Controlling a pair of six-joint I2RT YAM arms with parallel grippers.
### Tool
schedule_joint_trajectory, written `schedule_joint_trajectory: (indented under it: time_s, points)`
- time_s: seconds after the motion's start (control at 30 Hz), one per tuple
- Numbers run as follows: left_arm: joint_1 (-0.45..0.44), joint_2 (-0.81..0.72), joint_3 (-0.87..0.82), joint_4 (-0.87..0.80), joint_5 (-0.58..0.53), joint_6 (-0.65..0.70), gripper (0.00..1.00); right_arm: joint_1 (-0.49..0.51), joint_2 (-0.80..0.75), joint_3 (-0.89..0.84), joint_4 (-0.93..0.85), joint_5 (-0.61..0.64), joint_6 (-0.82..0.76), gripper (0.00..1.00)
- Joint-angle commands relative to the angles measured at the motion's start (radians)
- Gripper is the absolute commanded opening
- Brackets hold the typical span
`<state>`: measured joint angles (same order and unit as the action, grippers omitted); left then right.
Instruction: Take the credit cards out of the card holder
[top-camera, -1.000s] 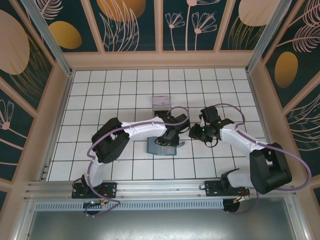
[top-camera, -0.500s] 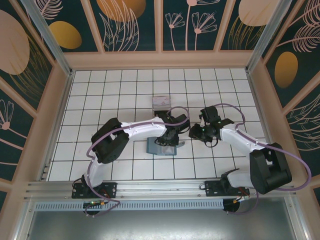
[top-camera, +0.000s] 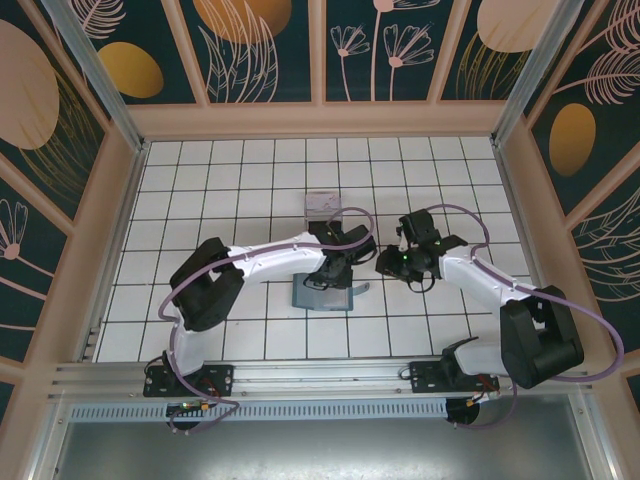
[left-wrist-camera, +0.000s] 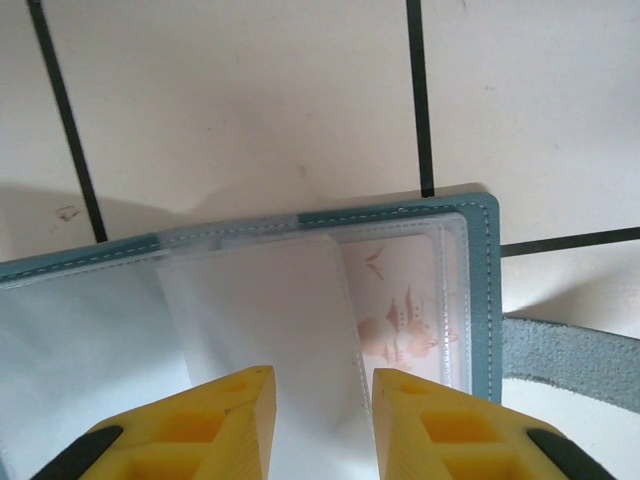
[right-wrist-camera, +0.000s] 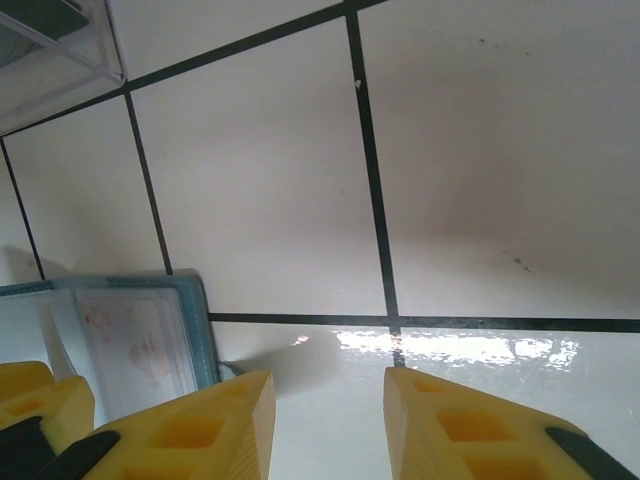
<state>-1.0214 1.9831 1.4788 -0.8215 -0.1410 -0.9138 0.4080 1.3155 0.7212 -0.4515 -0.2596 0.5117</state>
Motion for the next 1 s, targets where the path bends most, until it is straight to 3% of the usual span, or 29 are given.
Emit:
schedule_joint_trajectory:
  time_s: [0.0,0.63,0.97]
  points:
    - [-0.004,-0.06,-0.025,-0.04,-0.041,0.002,0.32,0.017,-0.012,0.032,-0.027,0.014,0.026,0.35]
    - [0.02,-0.196,-0.178,-0.053,-0.08,0.004,0.3,0.134,0.076,0.127,-0.041,0.079,0.107,0.35]
    - [0.096,-0.353,-0.391,0.119,-0.009,0.005,0.29,0.205,0.124,0.198,-0.073,0.112,0.137,0.34]
